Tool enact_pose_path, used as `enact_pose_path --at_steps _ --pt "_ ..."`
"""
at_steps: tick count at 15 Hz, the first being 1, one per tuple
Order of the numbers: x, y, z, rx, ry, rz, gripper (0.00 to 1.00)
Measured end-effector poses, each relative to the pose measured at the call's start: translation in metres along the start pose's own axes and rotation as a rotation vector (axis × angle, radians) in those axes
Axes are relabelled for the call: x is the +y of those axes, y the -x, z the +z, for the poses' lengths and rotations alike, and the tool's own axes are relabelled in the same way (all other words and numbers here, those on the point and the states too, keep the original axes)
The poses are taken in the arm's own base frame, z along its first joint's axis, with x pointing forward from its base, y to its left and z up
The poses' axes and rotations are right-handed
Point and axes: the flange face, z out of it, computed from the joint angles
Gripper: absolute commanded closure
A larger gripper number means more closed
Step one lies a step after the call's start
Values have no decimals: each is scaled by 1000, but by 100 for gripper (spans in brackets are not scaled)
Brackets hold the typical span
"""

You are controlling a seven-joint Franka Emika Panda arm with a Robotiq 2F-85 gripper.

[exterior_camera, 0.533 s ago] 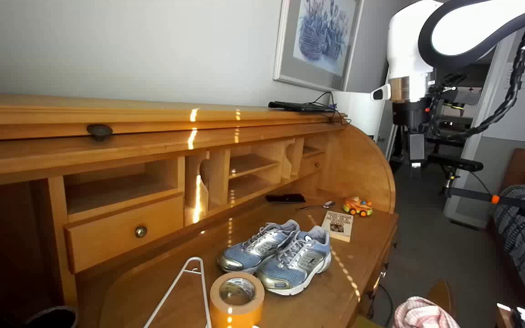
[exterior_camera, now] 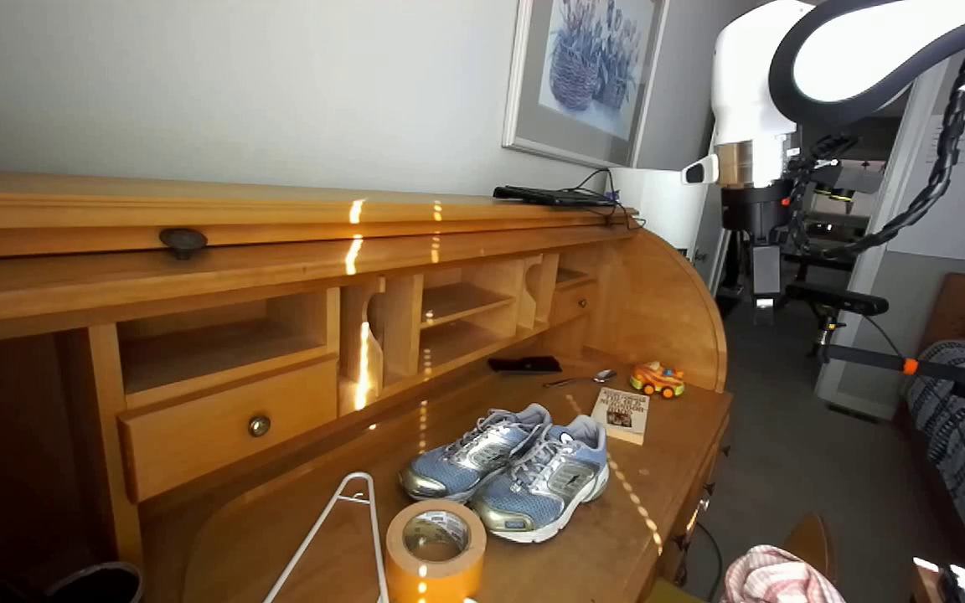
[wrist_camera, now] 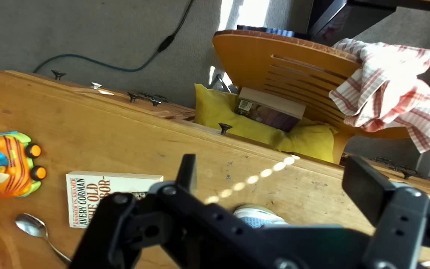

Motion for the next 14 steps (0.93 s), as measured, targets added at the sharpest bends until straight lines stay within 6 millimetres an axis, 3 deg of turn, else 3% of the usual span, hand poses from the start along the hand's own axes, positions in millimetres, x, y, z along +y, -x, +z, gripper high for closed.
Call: enact_pose_path --at_steps 4,6,9,14 --pt "14 -14 -6 134 35 85 0" --pt "27 -25 1 207 43 163 0" --pt "40 -44 29 239 44 263 0" --pt "45 -70 81 217 23 441 0"
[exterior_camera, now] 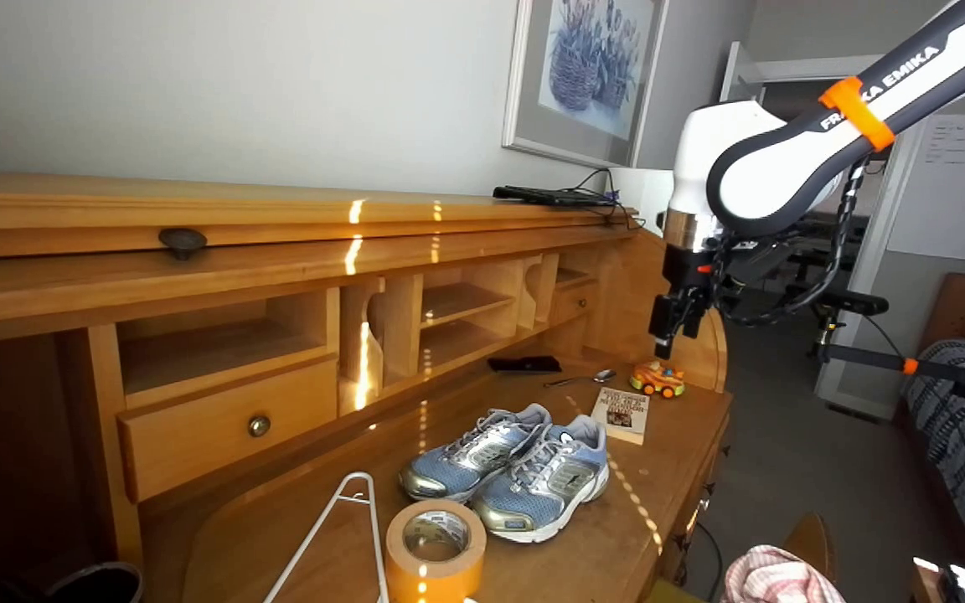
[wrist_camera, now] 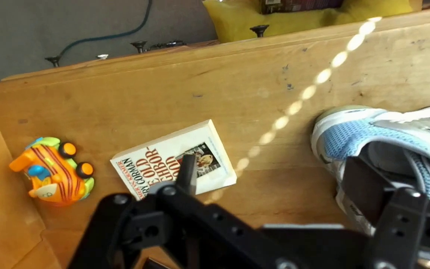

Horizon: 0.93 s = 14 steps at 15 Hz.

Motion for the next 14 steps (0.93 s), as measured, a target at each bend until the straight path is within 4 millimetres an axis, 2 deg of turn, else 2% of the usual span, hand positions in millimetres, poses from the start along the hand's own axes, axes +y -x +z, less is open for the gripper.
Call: enact_pose_path --at_steps 3,5,10,14 --pt "-8 -4 26 -19 1 93 0" --pt "-13 -5 34 -32 3 111 0" --pt "-13 -6 34 -27 3 123 0" --pt "-16 -14 38 33 -14 212 0"
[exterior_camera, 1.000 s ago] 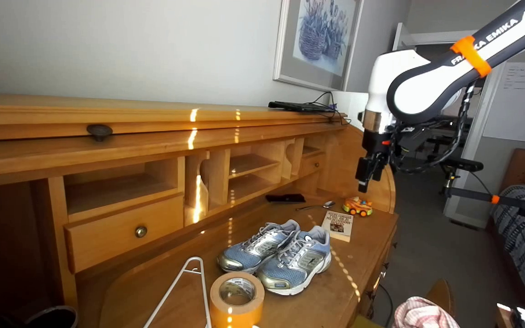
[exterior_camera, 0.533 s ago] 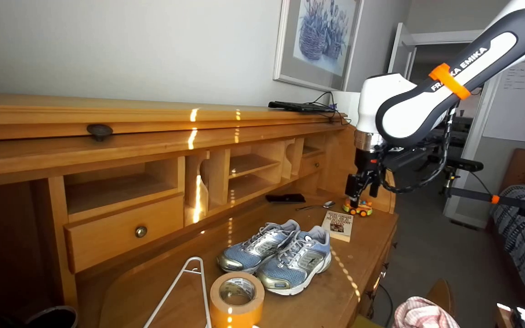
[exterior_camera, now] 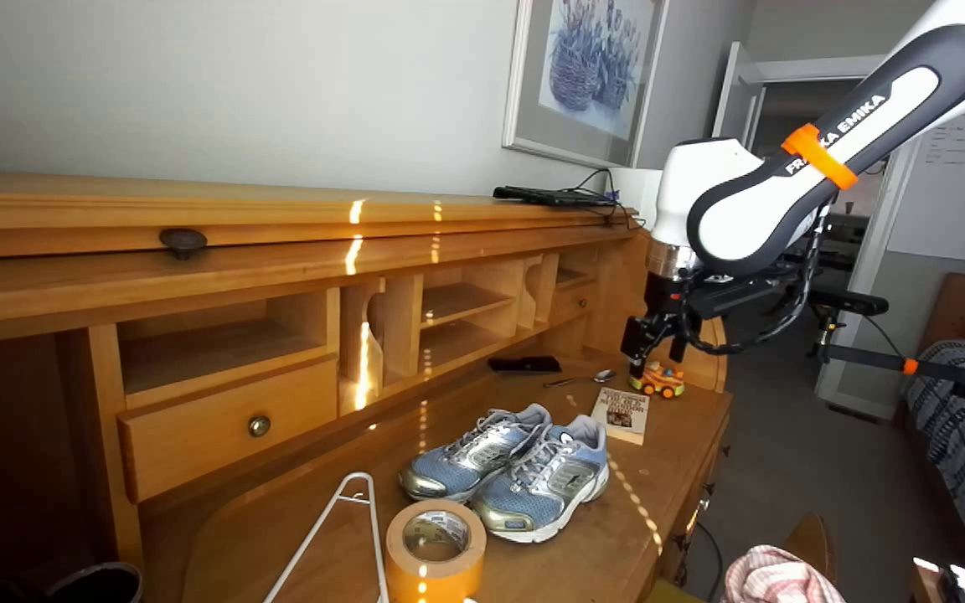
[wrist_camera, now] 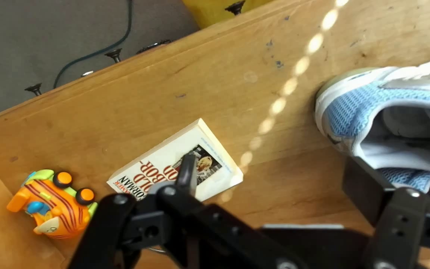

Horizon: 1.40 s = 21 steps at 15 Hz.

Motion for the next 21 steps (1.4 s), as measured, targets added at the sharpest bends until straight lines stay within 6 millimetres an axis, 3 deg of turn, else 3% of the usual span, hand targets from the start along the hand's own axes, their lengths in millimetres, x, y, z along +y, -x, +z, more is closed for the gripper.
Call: enact_pose_path --at_steps 7,13,21 --pt "-17 -6 42 -2 -103 214 0" --pt "-45 -13 51 -39 -175 325 0" --pt "-67 -23 60 -65 -199 466 0"
